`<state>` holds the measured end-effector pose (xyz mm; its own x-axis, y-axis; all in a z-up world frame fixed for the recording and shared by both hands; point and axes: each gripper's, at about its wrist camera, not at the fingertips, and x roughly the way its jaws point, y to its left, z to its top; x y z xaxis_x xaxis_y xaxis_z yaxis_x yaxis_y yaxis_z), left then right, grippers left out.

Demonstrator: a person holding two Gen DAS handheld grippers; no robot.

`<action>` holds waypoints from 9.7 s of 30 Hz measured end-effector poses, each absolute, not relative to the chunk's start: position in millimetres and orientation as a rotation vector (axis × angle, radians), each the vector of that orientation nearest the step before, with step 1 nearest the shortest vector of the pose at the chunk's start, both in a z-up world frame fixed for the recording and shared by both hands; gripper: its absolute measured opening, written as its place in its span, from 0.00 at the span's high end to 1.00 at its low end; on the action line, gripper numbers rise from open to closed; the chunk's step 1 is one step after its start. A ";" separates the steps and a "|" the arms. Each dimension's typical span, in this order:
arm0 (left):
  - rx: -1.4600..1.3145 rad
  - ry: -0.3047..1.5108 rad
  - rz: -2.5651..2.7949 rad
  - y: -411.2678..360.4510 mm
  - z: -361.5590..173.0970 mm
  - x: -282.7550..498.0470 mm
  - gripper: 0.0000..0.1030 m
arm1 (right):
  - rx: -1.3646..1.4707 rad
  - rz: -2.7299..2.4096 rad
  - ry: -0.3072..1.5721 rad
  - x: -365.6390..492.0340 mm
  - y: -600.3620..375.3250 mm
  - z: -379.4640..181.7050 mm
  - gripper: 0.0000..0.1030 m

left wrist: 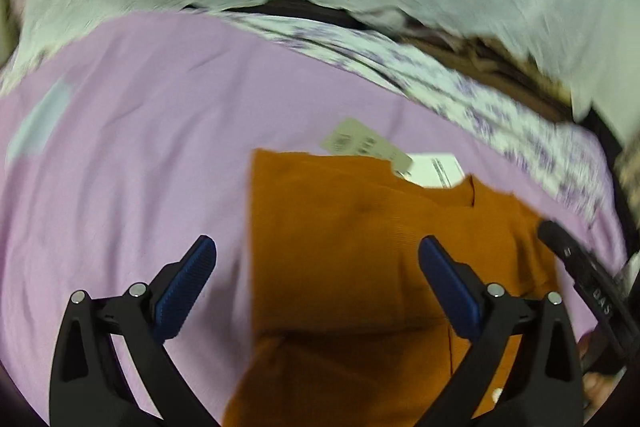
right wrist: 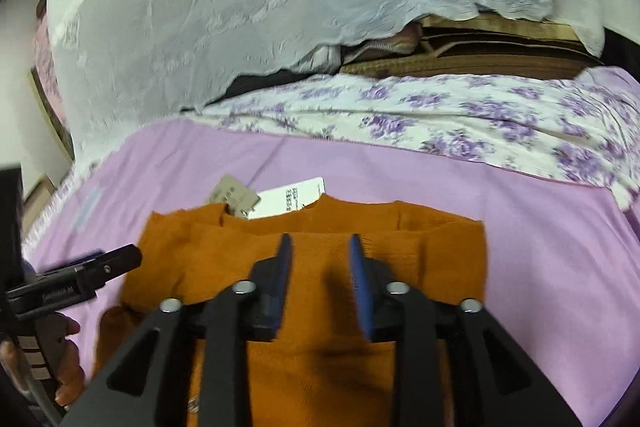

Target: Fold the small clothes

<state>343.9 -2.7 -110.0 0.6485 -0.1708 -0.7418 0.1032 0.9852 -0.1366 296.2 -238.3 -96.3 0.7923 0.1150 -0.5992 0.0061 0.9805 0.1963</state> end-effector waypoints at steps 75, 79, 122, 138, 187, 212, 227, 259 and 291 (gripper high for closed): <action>-0.221 0.917 -0.293 61.6 -162.6 137.5 0.04 | 0.325 0.159 0.766 85.5 -274.8 -143.8 0.32; -0.278 0.915 -0.358 70.6 -163.3 124.2 0.04 | 0.400 0.233 0.780 63.0 -286.0 -147.7 0.33; -0.511 0.973 -0.476 99.8 -178.6 128.2 0.59 | 0.492 0.476 0.905 75.3 -272.6 -164.1 0.86; -0.497 0.965 -0.513 88.2 -178.6 135.1 0.95 | 0.474 0.468 0.841 66.5 -273.2 -155.7 0.90; -0.332 0.741 -0.498 29.1 -65.4 248.7 0.95 | 0.715 0.484 0.742 182.5 -312.8 -80.4 0.93; -0.468 0.864 -0.310 38.5 -121.5 369.3 0.95 | 0.949 0.335 0.810 301.9 -353.9 -147.5 0.73; -0.455 0.817 -0.270 66.7 -118.7 348.1 0.64 | 0.830 0.453 0.764 271.1 -345.1 -115.7 0.57; -0.069 0.848 -0.557 -30.5 -113.9 309.9 0.36 | 0.682 0.491 0.762 296.2 -317.3 -99.1 0.57; -0.112 0.788 -0.055 -1.2 -132.9 359.8 0.22 | 0.546 0.184 0.695 313.1 -339.1 -127.6 0.68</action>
<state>359.8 -1.2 -132.9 0.7039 -0.0917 -0.7044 0.0077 0.9926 -0.1215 313.1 -339.1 -127.6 0.7589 0.3366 -0.5574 0.0174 0.8452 0.5341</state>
